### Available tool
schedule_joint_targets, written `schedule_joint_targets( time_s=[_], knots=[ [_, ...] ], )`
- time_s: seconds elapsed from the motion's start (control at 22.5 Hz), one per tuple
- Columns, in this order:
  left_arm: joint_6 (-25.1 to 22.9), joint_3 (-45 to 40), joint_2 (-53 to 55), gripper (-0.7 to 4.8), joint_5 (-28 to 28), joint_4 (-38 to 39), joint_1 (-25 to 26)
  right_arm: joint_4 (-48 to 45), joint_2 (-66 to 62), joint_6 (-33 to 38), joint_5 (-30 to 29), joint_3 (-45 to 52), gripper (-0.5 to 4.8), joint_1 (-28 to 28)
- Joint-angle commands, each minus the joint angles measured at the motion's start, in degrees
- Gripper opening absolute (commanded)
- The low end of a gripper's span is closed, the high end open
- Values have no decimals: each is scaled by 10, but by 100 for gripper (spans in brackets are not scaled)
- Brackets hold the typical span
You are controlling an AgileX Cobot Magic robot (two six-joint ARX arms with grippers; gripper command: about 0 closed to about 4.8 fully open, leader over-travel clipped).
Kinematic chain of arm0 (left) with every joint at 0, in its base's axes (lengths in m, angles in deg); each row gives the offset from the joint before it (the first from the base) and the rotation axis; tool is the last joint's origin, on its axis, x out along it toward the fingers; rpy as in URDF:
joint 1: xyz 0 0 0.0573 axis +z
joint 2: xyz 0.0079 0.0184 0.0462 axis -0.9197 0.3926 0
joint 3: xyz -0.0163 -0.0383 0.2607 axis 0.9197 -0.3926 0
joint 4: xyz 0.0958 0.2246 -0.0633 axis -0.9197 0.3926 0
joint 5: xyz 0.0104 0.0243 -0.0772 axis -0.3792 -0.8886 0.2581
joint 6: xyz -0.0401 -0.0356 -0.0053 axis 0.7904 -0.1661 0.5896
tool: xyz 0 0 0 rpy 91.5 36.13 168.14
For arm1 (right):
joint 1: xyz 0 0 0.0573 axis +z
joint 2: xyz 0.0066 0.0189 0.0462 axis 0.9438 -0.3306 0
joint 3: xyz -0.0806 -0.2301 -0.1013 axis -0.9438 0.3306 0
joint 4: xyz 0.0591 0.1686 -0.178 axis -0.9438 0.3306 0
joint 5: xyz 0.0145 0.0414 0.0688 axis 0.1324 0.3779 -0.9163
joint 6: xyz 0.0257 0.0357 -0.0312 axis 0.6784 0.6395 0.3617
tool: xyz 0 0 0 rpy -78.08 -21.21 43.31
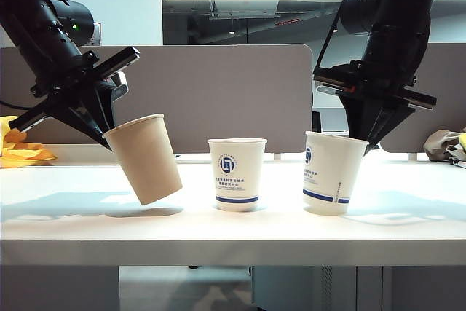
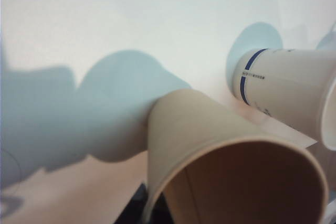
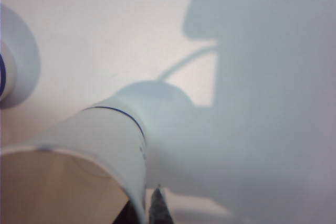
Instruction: Pick up all the paper cups on the table one by one and stack them together.
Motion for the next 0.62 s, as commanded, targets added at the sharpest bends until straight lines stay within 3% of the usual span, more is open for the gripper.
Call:
schedule_joint_targets(
  time_s=[0.04, 0.31, 0.62],
  knots=[
    [-5, 10, -3, -6, 4, 10, -1, 8, 3, 0, -27, -10, 22, 0],
    [-36, 110, -7, -6, 3, 97, -2, 65, 4, 0, -31, -102, 21, 1],
    [-38, 210, -13, -6, 2, 138, -15, 79, 25, 0, -58, -157, 20, 20]
  ],
)
